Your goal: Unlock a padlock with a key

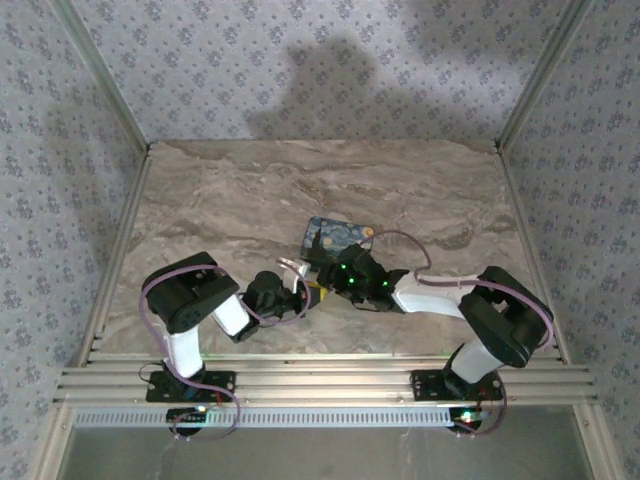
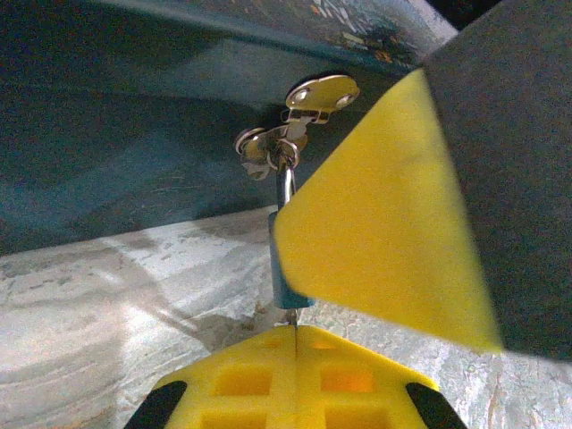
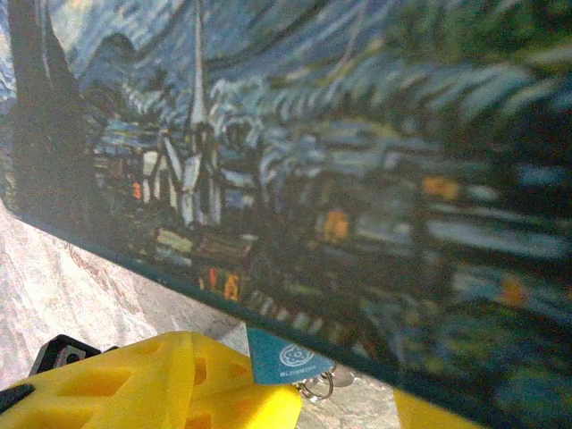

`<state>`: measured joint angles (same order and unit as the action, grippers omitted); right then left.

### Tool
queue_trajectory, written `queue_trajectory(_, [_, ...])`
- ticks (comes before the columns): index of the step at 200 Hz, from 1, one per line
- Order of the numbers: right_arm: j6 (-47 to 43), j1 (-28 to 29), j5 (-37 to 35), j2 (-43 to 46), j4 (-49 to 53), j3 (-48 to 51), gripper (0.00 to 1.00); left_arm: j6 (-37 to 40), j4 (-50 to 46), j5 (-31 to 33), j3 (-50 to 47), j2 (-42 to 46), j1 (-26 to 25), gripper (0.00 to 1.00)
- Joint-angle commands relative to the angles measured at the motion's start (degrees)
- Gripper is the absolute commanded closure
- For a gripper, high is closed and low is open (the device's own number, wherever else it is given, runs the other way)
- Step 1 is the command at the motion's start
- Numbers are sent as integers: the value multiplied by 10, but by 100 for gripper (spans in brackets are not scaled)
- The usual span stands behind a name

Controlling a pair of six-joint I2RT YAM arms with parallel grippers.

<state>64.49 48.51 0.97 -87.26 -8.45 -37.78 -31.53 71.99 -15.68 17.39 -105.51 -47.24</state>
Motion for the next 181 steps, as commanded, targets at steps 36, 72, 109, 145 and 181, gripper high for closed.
queue_trajectory(36, [3,-10,-1,9,-39,24,41,-4,-26,-30,2,-5,9,100])
queue_trajectory(72, [19,-21,17,-4,-107,47,43,-23,0,-74,5,-21,24,100])
queue_trajectory(109, [21,-21,36,-21,-134,44,45,-26,3,-83,6,-20,26,100])
queue_trajectory(145, [26,-20,45,-33,-147,40,58,-27,1,-84,4,-17,26,100])
queue_trajectory(181, [26,-17,42,-30,-130,34,84,-25,-7,-84,5,-15,26,100])
